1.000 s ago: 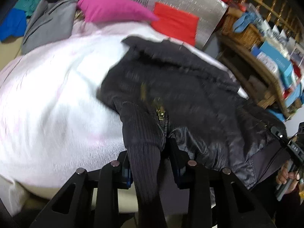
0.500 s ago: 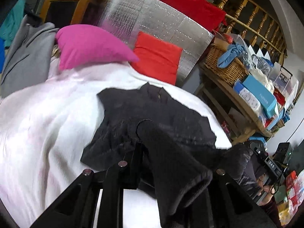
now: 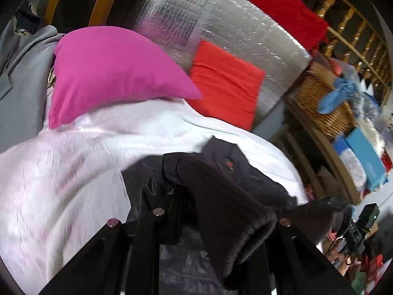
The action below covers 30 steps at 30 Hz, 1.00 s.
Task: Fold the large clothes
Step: 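Fold the held hem over the jacket toward the collar with both grippers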
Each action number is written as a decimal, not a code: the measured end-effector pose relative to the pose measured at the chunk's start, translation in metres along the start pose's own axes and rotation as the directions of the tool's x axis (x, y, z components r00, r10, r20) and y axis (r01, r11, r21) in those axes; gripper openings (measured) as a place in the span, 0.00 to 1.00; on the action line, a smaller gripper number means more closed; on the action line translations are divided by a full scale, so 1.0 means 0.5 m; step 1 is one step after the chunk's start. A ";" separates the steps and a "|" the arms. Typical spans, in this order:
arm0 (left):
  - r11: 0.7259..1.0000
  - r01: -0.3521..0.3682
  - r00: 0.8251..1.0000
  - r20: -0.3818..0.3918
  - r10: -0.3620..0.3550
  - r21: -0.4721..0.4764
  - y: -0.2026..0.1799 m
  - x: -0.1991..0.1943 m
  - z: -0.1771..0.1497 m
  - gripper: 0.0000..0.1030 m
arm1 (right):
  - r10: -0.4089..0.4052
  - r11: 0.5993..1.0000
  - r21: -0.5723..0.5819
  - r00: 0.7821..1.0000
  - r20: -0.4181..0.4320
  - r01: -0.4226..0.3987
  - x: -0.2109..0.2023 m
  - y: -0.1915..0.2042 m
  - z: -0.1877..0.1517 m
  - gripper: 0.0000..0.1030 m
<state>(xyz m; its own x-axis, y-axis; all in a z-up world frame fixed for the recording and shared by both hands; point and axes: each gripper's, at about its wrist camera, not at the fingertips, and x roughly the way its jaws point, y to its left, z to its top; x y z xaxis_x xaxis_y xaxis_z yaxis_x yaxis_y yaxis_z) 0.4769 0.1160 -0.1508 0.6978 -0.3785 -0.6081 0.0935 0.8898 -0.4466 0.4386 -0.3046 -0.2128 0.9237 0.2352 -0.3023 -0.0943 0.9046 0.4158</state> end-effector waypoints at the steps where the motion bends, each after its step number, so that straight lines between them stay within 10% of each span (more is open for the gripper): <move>1: 1.000 -0.002 1.000 -0.005 0.002 -0.008 0.010 0.022 0.014 0.22 | -0.010 1.000 0.016 1.000 -0.003 0.010 0.028 -0.015 0.008 0.21; 17: 0.994 -0.095 0.989 -0.120 0.089 -0.047 0.056 0.322 0.110 0.22 | -0.098 0.978 0.164 0.981 -0.168 0.126 0.349 -0.171 0.033 0.20; 21: 0.989 -0.113 0.984 -0.147 0.099 -0.091 0.091 0.377 0.086 0.27 | 0.003 0.926 0.363 0.961 -0.278 0.102 0.407 -0.254 0.008 0.23; 26: 0.985 -0.031 0.992 -0.129 0.010 -0.167 0.122 0.383 0.074 0.36 | 0.197 0.842 0.537 0.955 -0.222 -0.049 0.401 -0.317 -0.006 0.31; 30: 0.971 0.039 0.992 -0.111 -0.067 -0.235 0.134 0.345 0.072 0.53 | 0.322 0.734 0.664 0.934 -0.155 -0.143 0.374 -0.348 -0.014 0.62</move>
<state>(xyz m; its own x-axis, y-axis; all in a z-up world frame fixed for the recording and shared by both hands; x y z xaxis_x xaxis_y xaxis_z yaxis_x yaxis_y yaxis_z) 0.6292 0.1195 -0.2621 0.6068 -0.4630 -0.6461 -0.0487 0.7896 -0.6117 0.6251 -0.4157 -0.3478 0.7752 0.5656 -0.2813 0.0458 0.3938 0.9181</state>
